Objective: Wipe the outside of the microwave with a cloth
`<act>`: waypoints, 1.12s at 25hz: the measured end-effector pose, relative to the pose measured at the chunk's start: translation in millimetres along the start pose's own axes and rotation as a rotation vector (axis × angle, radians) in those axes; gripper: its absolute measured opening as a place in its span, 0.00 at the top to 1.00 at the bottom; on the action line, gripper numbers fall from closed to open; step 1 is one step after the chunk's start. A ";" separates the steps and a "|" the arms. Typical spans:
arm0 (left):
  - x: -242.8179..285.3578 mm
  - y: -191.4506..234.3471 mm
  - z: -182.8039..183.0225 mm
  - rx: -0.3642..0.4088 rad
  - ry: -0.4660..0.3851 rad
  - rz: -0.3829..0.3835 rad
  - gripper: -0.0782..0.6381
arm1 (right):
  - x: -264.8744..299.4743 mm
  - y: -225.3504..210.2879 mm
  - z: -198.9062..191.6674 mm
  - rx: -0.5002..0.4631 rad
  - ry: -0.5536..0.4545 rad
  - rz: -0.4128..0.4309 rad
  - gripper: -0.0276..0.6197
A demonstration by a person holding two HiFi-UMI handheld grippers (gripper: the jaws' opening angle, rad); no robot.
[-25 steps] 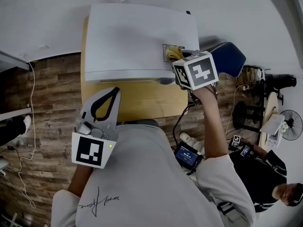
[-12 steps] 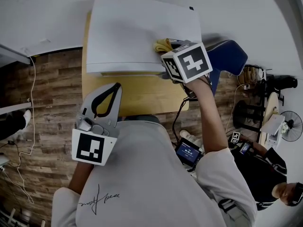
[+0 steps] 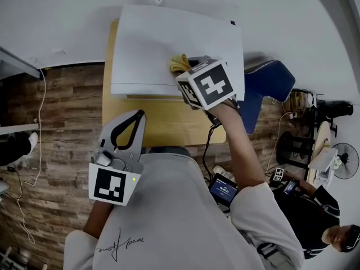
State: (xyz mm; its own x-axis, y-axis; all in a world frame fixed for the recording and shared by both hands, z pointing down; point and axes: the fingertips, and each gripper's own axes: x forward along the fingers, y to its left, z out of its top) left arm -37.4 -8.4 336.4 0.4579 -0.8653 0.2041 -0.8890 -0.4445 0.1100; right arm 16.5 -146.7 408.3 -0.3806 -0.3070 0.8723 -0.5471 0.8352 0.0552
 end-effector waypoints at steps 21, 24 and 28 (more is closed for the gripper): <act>-3.2 16.7 -0.5 -0.032 0.005 0.028 0.90 | 29.0 56.2 60.6 -0.109 -0.052 0.114 0.77; -3.7 18.1 -0.5 -0.033 0.003 0.031 0.90 | 31.5 64.7 66.7 -0.137 -0.056 0.142 0.76; -3.7 20.1 -2.4 -0.031 0.009 0.031 0.90 | 34.2 78.9 75.5 -0.175 -0.070 0.194 0.76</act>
State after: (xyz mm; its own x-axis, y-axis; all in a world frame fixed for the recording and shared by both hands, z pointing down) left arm -56.9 -13.6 340.2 0.4301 -0.8764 0.2167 -0.9023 -0.4098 0.1335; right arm -96.0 -125.8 405.7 -0.5196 -0.1596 0.8394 -0.3243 0.9457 -0.0210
